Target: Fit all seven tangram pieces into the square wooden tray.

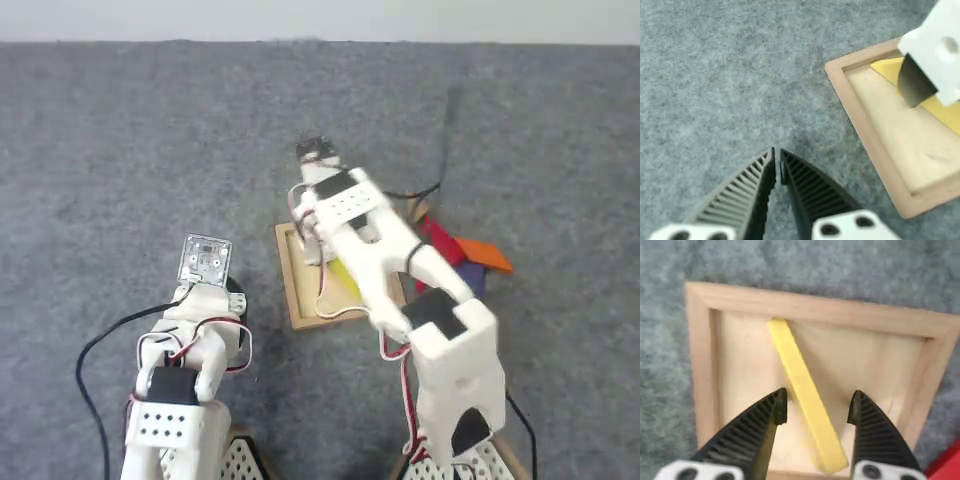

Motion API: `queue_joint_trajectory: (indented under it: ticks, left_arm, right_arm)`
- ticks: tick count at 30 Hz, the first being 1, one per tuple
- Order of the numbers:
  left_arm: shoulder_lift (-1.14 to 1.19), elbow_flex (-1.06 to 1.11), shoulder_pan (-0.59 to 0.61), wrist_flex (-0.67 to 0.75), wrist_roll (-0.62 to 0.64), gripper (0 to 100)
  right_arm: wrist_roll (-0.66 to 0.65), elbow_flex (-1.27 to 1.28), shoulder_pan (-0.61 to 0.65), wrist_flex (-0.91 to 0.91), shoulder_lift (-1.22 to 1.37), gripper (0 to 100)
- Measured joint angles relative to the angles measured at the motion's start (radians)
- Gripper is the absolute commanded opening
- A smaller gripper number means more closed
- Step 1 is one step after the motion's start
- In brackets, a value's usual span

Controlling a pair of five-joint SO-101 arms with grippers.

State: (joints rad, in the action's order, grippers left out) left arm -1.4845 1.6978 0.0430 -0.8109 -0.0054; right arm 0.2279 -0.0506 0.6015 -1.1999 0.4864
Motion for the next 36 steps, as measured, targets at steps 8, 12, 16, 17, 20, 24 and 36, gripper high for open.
queue_joint_trajectory:
  ticks: [8, 12, 16, 17, 20, 24, 36]
  left_arm:
    - [0.000, 0.000, 0.000, 0.000, 0.000, 2]
    - [0.000, 0.000, 0.000, 0.000, 0.000, 2]
    - [0.000, 0.000, 0.000, 0.000, 0.000, 2]
    - [0.000, 0.000, 0.000, 0.000, 0.000, 2]
    - [0.000, 0.000, 0.000, 0.000, 0.000, 2]
    - [0.000, 0.000, 0.000, 0.000, 0.000, 2]
    - [0.000, 0.000, 0.000, 0.000, 0.000, 2]
  right_arm:
    - [0.000, -0.041, 0.063, 0.000, 0.018, 20.2]
    - [0.000, -0.041, 0.075, -0.046, -0.011, 20.2]
    - [0.000, -0.040, 0.083, -0.060, -0.075, 20.2]
    - [0.000, -0.035, 0.081, -0.060, -0.086, 20.1]
    - [0.000, -0.020, 0.081, -0.060, -0.091, 19.9]
    - [0.000, -0.020, 0.041, -0.060, -0.086, 20.0]
    - [0.000, -0.025, -0.144, -0.044, -0.044, 20.2]
